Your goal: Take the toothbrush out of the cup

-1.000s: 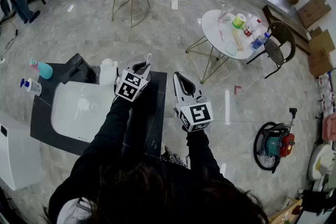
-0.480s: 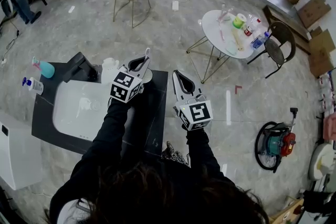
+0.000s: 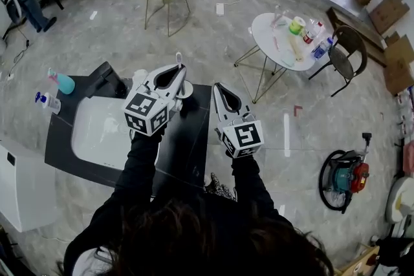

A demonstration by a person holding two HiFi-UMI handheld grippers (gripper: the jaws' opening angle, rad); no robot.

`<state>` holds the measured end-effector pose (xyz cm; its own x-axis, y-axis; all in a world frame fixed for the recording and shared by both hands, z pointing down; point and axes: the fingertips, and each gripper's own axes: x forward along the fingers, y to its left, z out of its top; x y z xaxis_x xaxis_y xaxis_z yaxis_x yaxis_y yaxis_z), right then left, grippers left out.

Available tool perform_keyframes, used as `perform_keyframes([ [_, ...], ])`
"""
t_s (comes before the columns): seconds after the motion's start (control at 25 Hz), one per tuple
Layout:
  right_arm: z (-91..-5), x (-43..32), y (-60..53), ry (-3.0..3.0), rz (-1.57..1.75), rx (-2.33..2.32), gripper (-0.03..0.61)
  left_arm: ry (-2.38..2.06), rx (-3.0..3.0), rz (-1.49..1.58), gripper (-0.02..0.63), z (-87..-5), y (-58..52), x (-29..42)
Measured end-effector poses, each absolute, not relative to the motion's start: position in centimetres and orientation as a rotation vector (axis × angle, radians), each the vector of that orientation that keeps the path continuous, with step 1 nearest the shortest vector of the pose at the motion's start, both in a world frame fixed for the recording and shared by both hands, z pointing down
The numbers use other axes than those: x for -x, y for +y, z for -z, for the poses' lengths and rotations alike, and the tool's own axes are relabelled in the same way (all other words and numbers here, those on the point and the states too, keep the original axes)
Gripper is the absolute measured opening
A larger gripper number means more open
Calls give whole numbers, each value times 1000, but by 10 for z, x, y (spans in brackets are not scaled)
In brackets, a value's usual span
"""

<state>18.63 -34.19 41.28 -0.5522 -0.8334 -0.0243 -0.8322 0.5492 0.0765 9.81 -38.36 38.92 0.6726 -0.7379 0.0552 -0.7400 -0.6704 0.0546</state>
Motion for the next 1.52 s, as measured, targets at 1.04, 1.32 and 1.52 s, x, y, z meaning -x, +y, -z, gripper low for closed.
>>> perform_keyframes([
  [1.04,-399,-188,-320,-2748,150,-1471,5,-1221,-2739,132,25,-362,-346,-105],
  [1.32,-398,-184,-317,-2765,154,-1450,5,-1241,-2726,136,25,-359,-340,-100],
  [1.52,-401,-175,-310,-2802,132,-1395,5,-1256,-2724,121,25,-356,-333,-97],
])
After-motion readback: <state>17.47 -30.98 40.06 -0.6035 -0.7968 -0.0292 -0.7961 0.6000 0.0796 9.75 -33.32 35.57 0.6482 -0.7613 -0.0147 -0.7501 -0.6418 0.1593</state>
